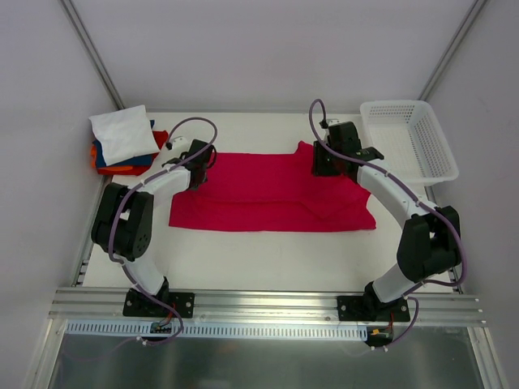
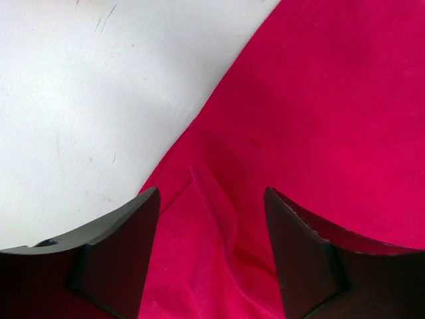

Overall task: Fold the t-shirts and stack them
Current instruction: Fold the tshirt

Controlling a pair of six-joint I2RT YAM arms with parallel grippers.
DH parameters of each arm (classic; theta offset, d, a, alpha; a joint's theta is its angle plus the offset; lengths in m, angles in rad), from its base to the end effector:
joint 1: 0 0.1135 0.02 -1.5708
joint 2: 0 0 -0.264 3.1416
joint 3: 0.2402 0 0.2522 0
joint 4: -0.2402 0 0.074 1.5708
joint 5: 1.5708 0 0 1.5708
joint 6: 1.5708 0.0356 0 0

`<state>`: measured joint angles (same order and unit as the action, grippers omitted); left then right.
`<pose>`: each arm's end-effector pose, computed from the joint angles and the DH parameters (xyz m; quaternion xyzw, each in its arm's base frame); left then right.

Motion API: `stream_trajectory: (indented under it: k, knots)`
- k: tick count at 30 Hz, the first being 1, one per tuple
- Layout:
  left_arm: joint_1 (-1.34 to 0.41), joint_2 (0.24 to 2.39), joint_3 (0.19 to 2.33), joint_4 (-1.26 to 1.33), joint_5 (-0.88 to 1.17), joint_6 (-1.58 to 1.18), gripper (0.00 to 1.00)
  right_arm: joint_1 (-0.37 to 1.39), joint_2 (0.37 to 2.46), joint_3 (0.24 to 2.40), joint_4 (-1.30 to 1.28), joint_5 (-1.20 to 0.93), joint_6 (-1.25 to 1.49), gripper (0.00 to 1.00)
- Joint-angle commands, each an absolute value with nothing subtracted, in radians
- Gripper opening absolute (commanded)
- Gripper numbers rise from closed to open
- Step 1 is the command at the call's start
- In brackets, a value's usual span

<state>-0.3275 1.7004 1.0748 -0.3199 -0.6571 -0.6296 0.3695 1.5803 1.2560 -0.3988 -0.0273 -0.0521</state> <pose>0.3362 -0.0912 0.1976 -0.2336 0.8754 0.1385 0.3998 0.3316 0.1295 0.2838 -0.1962 0.8901 0.0773 0.4041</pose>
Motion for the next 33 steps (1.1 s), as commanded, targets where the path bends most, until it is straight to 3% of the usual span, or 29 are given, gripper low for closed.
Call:
stream_trajectory:
  k: [1, 5, 12, 33]
  knots:
    - [-0.31, 1.721, 1.135, -0.324, -0.643, -0.609, 0.66, 0.364, 1.562, 1.316, -0.391, -0.028, -0.052, 0.37]
    - [-0.299, 1.733, 1.187, -0.325, -0.627, -0.586, 0.71, 0.364, 1.566, 1.33, -0.397, -0.021, -0.052, 0.37]
    - [-0.226, 1.857, 1.35, -0.322, -0.537, -0.535, 0.6, 0.364, 1.577, 1.364, -0.408, -0.023, -0.055, 0.37]
    - [-0.087, 2.158, 1.709, -0.319, -0.221, -0.46, 0.56, 0.341, 1.628, 1.442, -0.433, -0.023, -0.075, 0.38]
